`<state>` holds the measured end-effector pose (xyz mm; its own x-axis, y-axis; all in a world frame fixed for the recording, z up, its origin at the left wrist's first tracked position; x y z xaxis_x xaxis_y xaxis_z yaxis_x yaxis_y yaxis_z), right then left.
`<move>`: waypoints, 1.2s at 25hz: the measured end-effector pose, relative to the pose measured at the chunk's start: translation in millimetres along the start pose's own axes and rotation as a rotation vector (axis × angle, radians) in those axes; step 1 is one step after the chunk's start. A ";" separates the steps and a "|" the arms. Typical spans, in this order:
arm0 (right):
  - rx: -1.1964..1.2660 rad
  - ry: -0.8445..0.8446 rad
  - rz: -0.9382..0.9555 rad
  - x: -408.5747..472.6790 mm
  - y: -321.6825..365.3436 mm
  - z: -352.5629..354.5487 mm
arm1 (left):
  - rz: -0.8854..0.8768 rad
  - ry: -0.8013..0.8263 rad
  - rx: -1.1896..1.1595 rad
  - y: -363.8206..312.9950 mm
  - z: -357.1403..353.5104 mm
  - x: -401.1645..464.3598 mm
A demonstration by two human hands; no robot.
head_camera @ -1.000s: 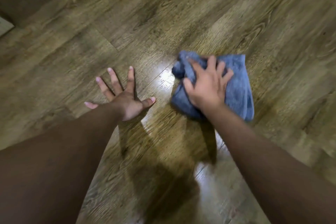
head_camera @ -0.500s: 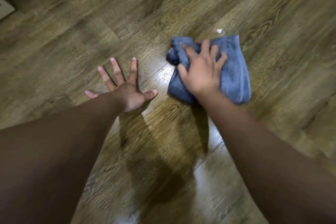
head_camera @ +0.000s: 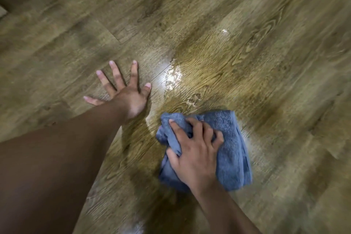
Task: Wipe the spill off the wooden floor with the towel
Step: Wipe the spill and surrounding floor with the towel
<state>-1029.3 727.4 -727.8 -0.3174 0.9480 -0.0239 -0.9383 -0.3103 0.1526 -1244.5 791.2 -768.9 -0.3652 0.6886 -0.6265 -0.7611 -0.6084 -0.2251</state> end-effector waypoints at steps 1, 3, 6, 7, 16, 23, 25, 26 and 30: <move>0.000 -0.016 -0.004 13.3 1.0 1.7 | 0.000 -0.005 -0.009 -0.2 0.8 0.8; 0.020 -0.048 -0.052 45.9 1.1 3.7 | 0.012 -0.030 -0.019 -0.1 0.8 1.5; 0.033 -0.062 -0.132 103.6 5.8 5.7 | 0.043 -0.054 -0.038 -1.3 1.9 -0.8; 0.021 -0.058 -0.143 123.3 6.1 6.4 | 0.022 -0.110 -0.002 -0.8 5.8 -1.3; -0.031 -0.191 -0.136 263.2 4.0 1.8 | -0.146 -0.648 0.094 21.2 54.5 34.1; -0.040 -0.151 -0.143 305.9 6.4 4.7 | -0.157 -0.663 0.100 21.7 56.4 33.9; -0.029 -0.132 -0.136 293.0 10.0 7.4 | -0.156 -0.667 0.103 21.4 57.0 34.1; -0.030 -0.123 -0.121 278.3 12.5 8.2 | -0.156 -0.664 0.097 20.9 57.1 34.8; 0.002 -0.103 -0.039 162.7 34.8 5.5 | -0.153 -0.668 0.065 22.4 57.3 34.2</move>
<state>-1112.8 871.3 -721.0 -0.2647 0.9617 0.0716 -0.9493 -0.2729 0.1559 -1304.8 823.8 -752.7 -0.4877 0.8730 0.0080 -0.8532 -0.4747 -0.2161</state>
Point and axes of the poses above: each hand's wrist, its own x-axis towards the middle knuckle, its own z-axis out of the back of the hand, y = z × x, the point moved 7 cm from there along x, towards the middle knuckle, and after that the axes turned 3 degrees about -z, right-handed, at the moved point
